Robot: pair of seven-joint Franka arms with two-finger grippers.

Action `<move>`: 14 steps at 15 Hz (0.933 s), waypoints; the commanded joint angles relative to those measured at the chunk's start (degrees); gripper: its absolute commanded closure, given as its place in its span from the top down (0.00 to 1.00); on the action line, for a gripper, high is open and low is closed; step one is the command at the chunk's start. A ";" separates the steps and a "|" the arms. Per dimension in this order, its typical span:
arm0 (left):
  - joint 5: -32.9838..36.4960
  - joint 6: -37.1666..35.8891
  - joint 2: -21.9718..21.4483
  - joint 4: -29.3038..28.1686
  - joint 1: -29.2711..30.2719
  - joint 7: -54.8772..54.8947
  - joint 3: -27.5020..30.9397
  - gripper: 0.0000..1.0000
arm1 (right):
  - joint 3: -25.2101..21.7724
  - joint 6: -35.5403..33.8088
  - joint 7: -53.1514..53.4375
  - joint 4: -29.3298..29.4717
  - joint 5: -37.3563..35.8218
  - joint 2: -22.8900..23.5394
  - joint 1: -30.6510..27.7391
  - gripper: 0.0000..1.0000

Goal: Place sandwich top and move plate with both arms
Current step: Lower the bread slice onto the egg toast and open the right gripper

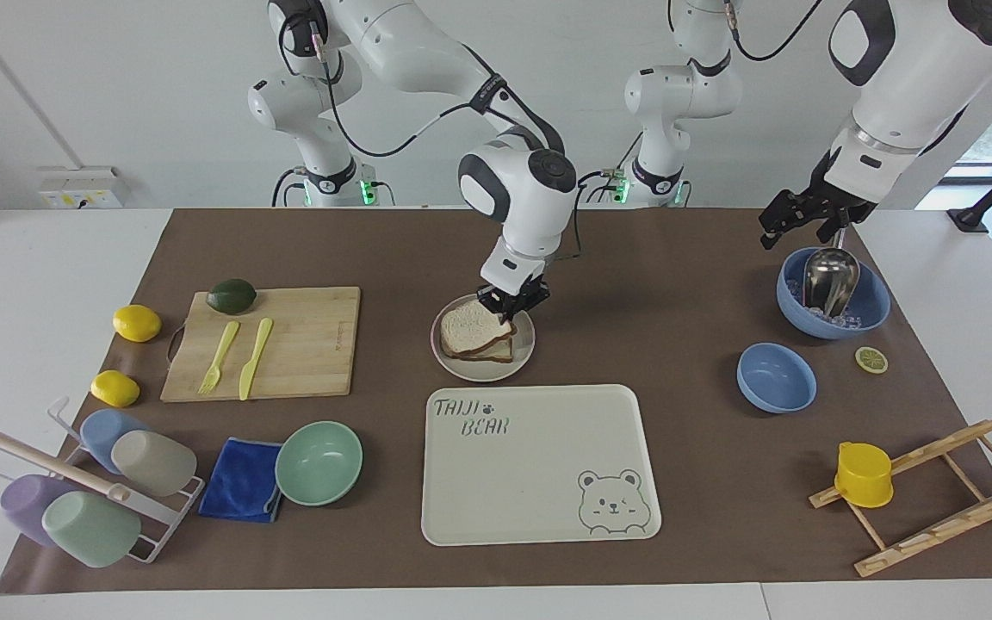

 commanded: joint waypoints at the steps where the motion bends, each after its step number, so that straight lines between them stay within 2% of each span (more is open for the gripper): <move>1: 0.48 2.84 -2.70 -4.05 0.94 0.62 -0.43 1.00 | 0.42 1.47 0.75 -3.27 2.46 -2.09 -1.56 0.00; 8: 0.48 3.37 -2.79 -4.23 0.94 0.71 -0.43 1.00 | 0.42 3.58 3.82 -3.97 6.15 -2.26 -2.00 0.00; 9: 0.48 3.37 -2.79 -4.23 0.94 0.71 -0.43 1.00 | 0.42 3.58 3.91 -4.06 6.16 -2.26 -2.09 0.25; 10: 0.48 3.37 -2.79 -4.23 0.94 0.71 -0.43 1.00 | 0.42 3.67 3.91 -3.97 6.16 -2.26 -2.00 0.81; 11: 0.48 3.37 -2.79 -4.23 0.94 0.71 -0.43 1.00 | 0.42 3.58 3.91 -3.88 6.16 -2.26 -1.91 1.00; 14: 0.48 4.16 -2.87 -4.93 0.94 0.53 -0.43 1.00 | 0.42 3.40 3.91 -3.71 6.25 -2.26 -2.09 1.00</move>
